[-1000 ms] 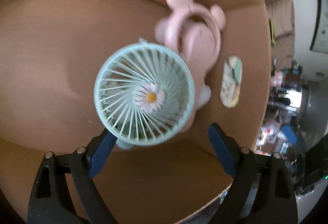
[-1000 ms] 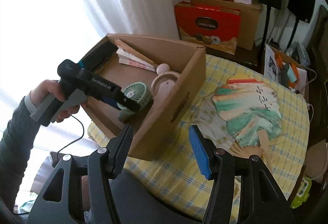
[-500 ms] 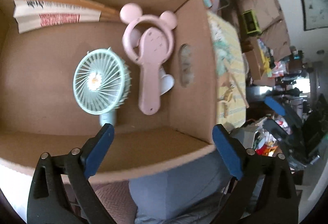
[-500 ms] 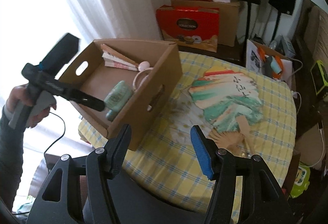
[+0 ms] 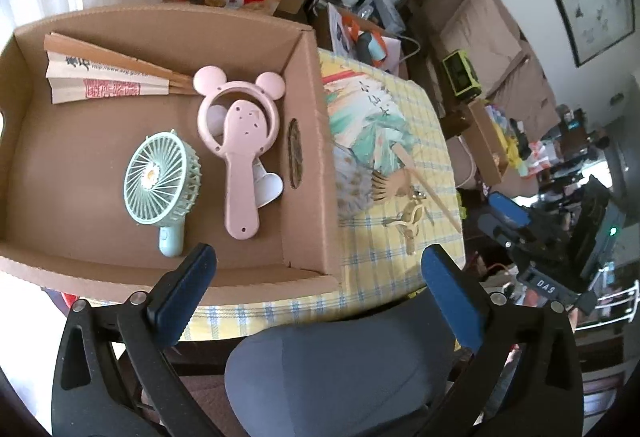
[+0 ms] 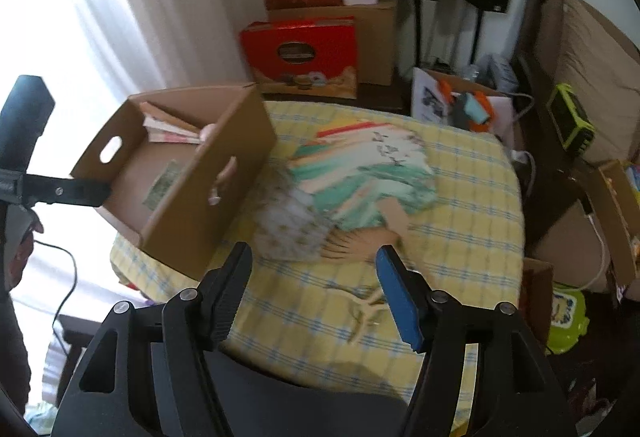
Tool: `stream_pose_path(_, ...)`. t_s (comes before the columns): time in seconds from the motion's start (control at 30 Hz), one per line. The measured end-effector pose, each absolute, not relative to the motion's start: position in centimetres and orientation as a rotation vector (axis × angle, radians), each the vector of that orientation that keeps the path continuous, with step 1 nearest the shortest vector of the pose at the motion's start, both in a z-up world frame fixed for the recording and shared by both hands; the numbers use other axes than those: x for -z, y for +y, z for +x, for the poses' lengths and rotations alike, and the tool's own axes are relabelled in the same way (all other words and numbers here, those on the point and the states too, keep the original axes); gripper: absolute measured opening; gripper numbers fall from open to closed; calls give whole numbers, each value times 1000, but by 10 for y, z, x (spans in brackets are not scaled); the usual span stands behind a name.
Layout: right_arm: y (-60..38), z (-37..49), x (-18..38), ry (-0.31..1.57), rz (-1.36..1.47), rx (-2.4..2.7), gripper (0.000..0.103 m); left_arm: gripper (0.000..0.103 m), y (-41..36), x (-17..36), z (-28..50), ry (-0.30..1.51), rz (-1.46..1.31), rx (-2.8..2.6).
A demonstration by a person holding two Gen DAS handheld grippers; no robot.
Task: Organize objects
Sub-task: 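Withdraw the right tool from the box back over the table, then move the right tool toward the wooden handle of the round paper fan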
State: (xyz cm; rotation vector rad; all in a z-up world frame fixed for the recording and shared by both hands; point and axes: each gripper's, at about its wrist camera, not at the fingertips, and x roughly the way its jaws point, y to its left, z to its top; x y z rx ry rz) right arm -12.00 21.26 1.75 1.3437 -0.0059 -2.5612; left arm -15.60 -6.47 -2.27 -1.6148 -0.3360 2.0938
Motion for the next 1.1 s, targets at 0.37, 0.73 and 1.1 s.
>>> stream_pose_path(0.37, 256, -106, -9, -57, 1383, 2643, 70, 103, -14, 14, -128, -224, -1529, -2119)
stream_pose_path(0.73, 286, -98, 10, -48, 1434, 2713, 70, 103, 34, 28, -111, -202, -1499, -2076)
stream_pose_path(1.1, 312, -102, 46, -30, 1501, 2743, 70, 103, 84, 62, -113, -279, -1515, -2011)
